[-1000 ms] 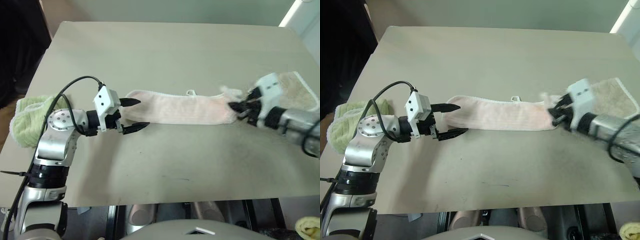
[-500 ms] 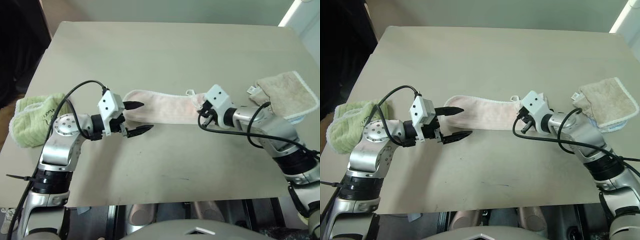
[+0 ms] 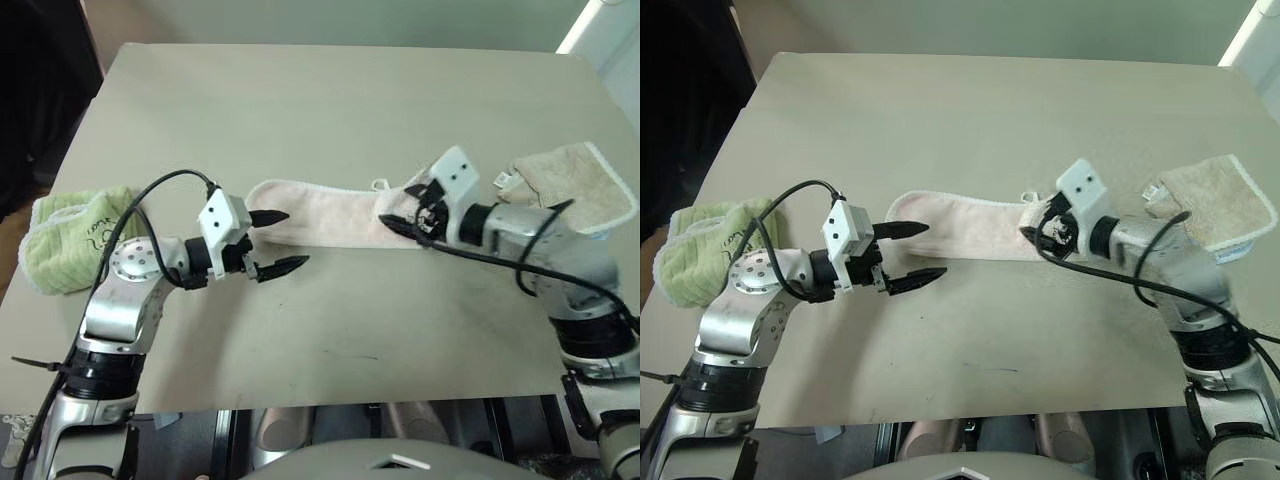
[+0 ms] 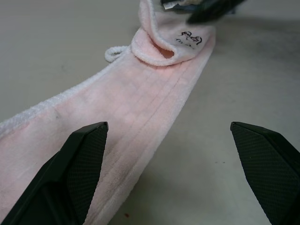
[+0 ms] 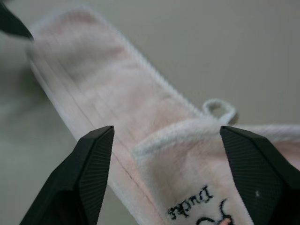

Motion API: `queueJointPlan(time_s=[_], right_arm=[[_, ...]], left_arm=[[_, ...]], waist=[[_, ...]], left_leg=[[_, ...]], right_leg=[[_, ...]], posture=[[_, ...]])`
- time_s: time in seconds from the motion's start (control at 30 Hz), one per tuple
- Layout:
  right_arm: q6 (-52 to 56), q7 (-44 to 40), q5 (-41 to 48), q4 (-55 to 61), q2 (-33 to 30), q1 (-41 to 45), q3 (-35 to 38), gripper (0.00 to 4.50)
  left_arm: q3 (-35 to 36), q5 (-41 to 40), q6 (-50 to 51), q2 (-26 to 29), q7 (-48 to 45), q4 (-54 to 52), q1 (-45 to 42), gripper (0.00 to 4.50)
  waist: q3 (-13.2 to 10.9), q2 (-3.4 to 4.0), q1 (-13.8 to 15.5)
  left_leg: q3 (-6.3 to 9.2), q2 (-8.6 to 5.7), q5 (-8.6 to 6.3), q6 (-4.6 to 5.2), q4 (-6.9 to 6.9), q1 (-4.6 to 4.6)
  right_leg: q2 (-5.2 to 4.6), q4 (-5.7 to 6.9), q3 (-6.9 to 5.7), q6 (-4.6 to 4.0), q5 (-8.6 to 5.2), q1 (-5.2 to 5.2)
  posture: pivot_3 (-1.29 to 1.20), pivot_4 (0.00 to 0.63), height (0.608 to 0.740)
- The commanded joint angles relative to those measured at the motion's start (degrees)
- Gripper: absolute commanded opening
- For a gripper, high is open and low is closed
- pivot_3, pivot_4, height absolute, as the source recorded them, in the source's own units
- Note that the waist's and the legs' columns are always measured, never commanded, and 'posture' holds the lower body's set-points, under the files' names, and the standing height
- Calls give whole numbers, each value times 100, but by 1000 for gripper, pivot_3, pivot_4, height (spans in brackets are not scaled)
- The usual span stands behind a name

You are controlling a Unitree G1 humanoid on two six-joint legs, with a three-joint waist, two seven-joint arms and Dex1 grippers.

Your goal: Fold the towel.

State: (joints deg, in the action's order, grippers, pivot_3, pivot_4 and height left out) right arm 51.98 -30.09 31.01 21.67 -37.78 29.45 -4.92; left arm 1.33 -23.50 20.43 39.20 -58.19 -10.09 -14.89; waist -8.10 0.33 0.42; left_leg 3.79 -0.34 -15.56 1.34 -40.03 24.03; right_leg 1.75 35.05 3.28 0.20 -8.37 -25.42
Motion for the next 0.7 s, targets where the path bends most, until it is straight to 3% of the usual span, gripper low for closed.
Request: queueJointPlan(time_s=[0.03,0.1,0.2,0.4,0.7], right_arm=[[191,-26,343,173,-150,-114,942,3515],[331,119,315,-23,-167,-121,1177,3095],[-73,162,-359,-508,-332,-205,806,2076],[-931,9,-908,-1409,291,86,216,12],[-2002,-158,-1961,-3180,951,163,-666,12]], left_arm=[[96,-141,29,-8,21,-229,37,4500],[91,-163,54,-23,21,-235,56,4500],[56,-194,119,-106,71,-237,81,4500],[19,-264,334,-312,320,-357,190,4500],[445,-673,1285,-989,1741,-1140,745,4500]], waist=[[0,0,2],[0,0,-1],[0,0,-4],[-1,2,-46],[-2,5,-35]], left_leg=[[0,0,1,-1,0,0],[0,-1,4,-1,0,-1],[0,-1,11,0,0,-4],[0,0,31,7,7,-6],[1,0,52,9,12,-7]], right_leg=[[0,-1,0,-3,-2,1],[0,0,3,-13,-7,2],[0,2,4,-22,-2,2],[0,9,5,-13,31,-3],[2,-6,2,-18,43,3]], posture=[[0,150,740],[0,150,740],[0,150,740],[0,150,740],[0,150,740]])
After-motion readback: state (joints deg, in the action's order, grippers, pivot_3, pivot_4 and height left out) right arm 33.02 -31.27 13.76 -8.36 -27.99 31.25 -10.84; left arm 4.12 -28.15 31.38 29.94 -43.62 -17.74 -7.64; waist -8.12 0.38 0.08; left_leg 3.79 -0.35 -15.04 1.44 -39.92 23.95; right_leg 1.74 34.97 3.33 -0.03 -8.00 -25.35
